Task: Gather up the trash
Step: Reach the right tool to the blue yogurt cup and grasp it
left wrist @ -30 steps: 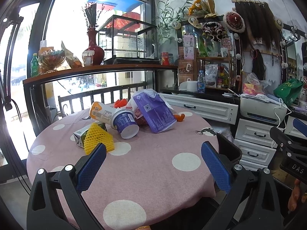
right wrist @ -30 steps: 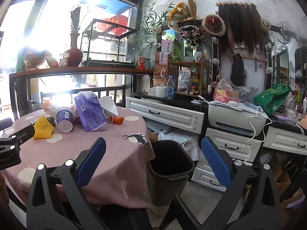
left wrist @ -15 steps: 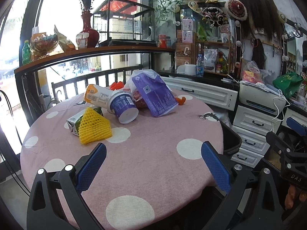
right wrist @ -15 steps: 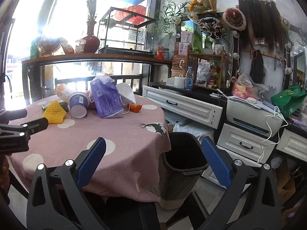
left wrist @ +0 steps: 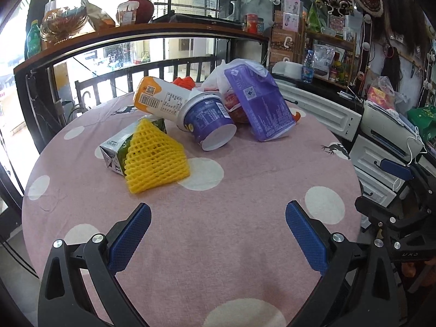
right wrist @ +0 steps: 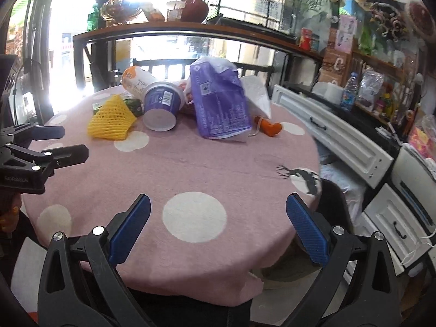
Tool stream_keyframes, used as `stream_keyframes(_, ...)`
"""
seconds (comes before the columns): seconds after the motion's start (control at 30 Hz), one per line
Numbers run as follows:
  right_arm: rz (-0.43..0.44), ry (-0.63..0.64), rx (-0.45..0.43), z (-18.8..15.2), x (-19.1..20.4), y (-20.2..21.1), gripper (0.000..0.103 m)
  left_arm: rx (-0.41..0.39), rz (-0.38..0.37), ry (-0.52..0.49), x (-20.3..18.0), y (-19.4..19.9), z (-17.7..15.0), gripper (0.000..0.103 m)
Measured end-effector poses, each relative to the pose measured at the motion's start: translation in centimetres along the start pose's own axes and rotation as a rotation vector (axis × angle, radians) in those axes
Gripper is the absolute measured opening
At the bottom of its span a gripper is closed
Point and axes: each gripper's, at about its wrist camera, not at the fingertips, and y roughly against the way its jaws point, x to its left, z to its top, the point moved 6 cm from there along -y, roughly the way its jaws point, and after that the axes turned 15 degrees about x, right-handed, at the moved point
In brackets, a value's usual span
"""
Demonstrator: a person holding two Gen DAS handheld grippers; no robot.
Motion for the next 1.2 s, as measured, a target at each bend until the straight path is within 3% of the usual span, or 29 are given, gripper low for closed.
stream_keyframes(0.3,0.214,0.082,0.120,9.1,4.9,-4.9,0.098,0.065,-0.051,0.199,6.2,-1.6,2.8,0.098)
stream_keyframes(0.47,0.192,0.118,0.189,13.9,7.1,-9.4,0.098,0.067,-0.039,0.220,7.4,-1.3,2.6,0.098)
stream_keyframes(0.57,0.195,0.103,0.252,16.0,7.8,-12.0,0.092,0.089,-0.028,0.221,7.8,-1.6,2.3,0.098)
stream_keyframes(0.67,0.210,0.085,0.314,17.0,8.7,-13.8,0.088,0.096,-0.018,0.218,8.3,-1.8,2.2,0.098)
stream_keyframes(0.8,0.159,0.106,0.349,17.6,9.6,-15.3,0.087,0.107,-0.026,0.212,8.5,-2.0,2.3,0.098)
stream_keyframes(0.9,0.146,0.119,0.379,17.3,9.8,-16.3,0.072,0.106,-0.033,0.206,8.6,-2.1,2.4,0.098)
stream_keyframes(1.2,0.124,0.280,0.370,15.1,9.3,-13.8,0.071,0.129,-0.033,0.218,9.2,-3.2,2.7,0.098)
